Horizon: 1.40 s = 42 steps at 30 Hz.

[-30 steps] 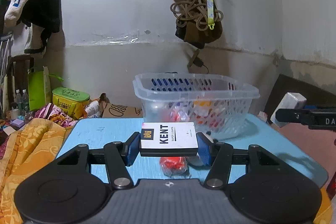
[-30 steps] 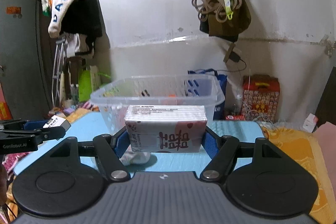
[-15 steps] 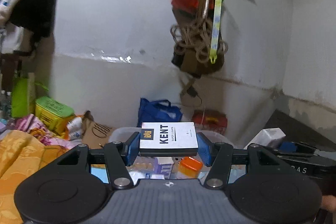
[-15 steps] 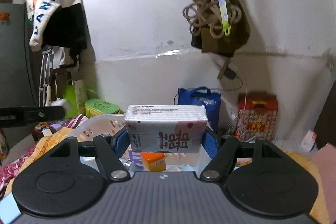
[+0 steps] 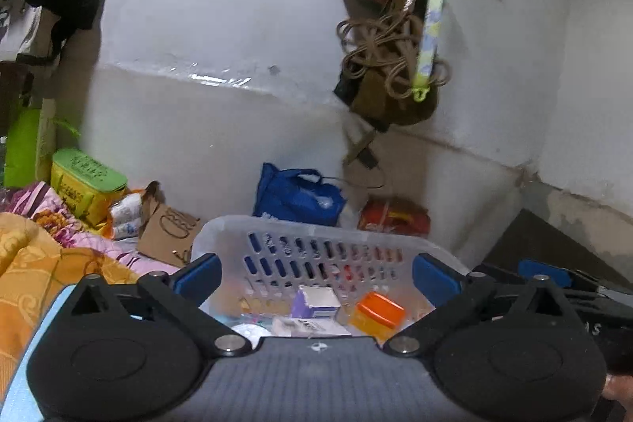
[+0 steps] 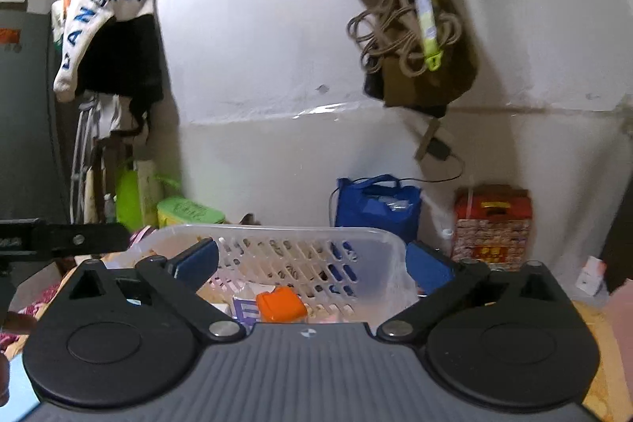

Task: Organize objects
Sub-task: 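Open both grippers to drop the carton and KENT pack into the basket, then reach the right gripper to the white plush toy while the left gripper reaches the red wrapped ball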

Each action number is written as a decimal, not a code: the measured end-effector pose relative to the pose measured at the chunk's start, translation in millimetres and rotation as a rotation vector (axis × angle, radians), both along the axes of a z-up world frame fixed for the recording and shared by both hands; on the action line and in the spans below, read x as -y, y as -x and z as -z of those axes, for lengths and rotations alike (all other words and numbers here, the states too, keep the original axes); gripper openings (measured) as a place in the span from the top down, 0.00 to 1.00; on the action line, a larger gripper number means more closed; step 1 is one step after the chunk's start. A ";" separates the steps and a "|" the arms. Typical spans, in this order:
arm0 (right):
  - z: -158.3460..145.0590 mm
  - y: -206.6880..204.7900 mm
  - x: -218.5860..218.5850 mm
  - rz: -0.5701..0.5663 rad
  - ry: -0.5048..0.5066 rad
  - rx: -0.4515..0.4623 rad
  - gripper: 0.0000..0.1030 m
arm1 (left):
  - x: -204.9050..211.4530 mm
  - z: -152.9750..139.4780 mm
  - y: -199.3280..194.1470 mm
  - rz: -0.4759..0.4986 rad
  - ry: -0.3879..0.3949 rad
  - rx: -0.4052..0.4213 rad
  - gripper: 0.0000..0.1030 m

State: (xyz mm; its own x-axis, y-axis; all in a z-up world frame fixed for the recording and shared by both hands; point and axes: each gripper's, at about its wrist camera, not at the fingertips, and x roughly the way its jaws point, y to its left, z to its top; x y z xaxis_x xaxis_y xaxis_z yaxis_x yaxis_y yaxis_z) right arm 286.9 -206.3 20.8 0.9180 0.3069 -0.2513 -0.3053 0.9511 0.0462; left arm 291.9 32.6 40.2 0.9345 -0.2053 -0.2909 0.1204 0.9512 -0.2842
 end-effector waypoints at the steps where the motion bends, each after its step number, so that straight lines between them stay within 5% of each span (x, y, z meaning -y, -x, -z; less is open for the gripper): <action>1: -0.7 13.6 0.3 -0.005 -0.009 -0.013 0.00 | -0.7 -1.6 9.3 0.012 -0.014 0.005 0.00; 5: 18.7 54.4 1.1 -0.070 -0.063 -0.107 0.00 | 2.2 16.3 48.8 0.030 -0.117 -0.031 0.00; 8: 48.5 75.8 -0.5 -0.105 -0.125 -0.192 0.00 | 0.5 57.8 74.4 0.042 -0.129 -0.121 0.00; 10: 62.3 77.3 -4.6 -0.119 -0.091 -0.272 0.00 | -0.5 83.0 78.7 0.049 -0.139 -0.194 0.00; 14: 63.9 82.0 -3.7 -0.094 -0.051 -0.268 0.00 | -0.5 105.9 72.0 0.025 -0.205 -0.291 0.01; 19: 68.9 82.3 0.5 -0.087 -0.059 -0.298 0.00 | 1.2 107.7 64.9 0.007 -0.219 -0.302 0.11; 36: 79.5 84.6 -1.7 -0.103 -0.052 -0.325 0.00 | -7.4 115.3 51.8 -0.053 -0.216 -0.311 0.11; 42: 84.9 76.0 -10.3 -0.091 -0.108 -0.345 0.00 | -29.8 112.7 62.4 -0.078 -0.158 -0.285 0.11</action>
